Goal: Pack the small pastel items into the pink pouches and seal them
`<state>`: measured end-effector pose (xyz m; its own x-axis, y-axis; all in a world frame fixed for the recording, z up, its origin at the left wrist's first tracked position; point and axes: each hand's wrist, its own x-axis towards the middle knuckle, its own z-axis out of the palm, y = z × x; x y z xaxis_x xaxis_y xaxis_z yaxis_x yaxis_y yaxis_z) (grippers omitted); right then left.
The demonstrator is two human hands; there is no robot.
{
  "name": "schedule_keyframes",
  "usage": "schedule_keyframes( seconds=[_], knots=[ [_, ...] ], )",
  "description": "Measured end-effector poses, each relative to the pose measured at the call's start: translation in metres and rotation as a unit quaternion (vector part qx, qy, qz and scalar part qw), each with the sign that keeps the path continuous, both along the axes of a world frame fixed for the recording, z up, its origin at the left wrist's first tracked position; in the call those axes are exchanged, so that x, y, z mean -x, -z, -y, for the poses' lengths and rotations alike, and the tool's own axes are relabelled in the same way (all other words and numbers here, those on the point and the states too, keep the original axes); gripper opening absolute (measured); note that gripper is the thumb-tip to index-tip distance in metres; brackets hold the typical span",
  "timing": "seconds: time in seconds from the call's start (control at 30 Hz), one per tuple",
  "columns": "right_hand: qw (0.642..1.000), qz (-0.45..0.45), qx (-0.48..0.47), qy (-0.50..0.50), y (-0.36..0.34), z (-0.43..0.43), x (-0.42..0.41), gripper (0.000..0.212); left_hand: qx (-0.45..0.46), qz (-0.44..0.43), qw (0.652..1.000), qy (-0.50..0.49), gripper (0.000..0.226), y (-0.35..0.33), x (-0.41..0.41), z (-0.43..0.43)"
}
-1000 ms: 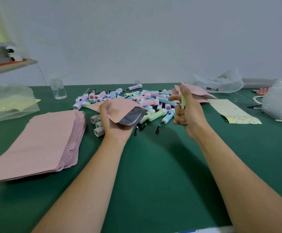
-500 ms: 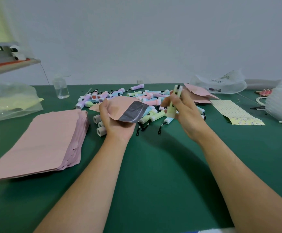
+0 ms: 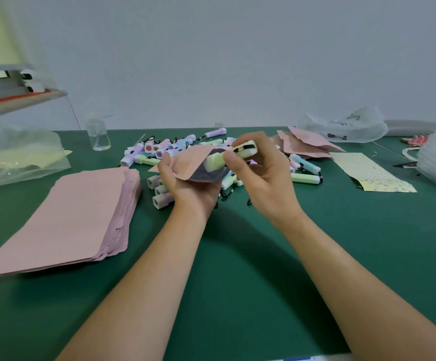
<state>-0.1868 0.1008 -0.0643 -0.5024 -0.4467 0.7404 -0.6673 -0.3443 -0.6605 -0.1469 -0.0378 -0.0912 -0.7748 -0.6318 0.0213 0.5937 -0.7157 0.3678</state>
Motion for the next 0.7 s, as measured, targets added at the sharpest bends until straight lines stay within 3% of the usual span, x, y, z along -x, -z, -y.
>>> schedule_keyframes(
  seconds=[0.1, 0.17, 0.33, 0.43, 0.57, 0.7],
  knots=[
    [0.972, -0.156, -0.067, 0.163, 0.008, 0.006, -0.001, 0.011, -0.008, 0.007, 1.000, 0.018, 0.063, -0.002, 0.001, -0.008],
    [0.945, -0.195, -0.110, 0.239, 0.008, 0.008, -0.003, 0.013, -0.016, 0.015, 1.000, 0.016, 0.059, -0.005, 0.003, -0.016],
    [0.924, -0.084, -0.256, 0.273, 0.003, 0.006, -0.001, 0.018, -0.032, 0.063, 0.997, -0.028, 0.044, -0.007, 0.009, -0.032],
    [0.895, -0.036, -0.318, 0.310, 0.005, 0.007, 0.003, 0.023, 0.004, 0.068, 0.997, -0.029, 0.038, -0.005, 0.011, -0.038],
    [0.880, 0.011, -0.322, 0.348, 0.007, 0.006, 0.015, 0.020, 0.068, 0.085, 0.994, 0.014, 0.034, -0.001, 0.015, -0.057],
    [0.879, -0.006, -0.327, 0.347, 0.007, 0.001, 0.017, 0.021, 0.053, 0.086, 0.994, 0.033, 0.031, 0.004, 0.018, -0.064]
  ],
)
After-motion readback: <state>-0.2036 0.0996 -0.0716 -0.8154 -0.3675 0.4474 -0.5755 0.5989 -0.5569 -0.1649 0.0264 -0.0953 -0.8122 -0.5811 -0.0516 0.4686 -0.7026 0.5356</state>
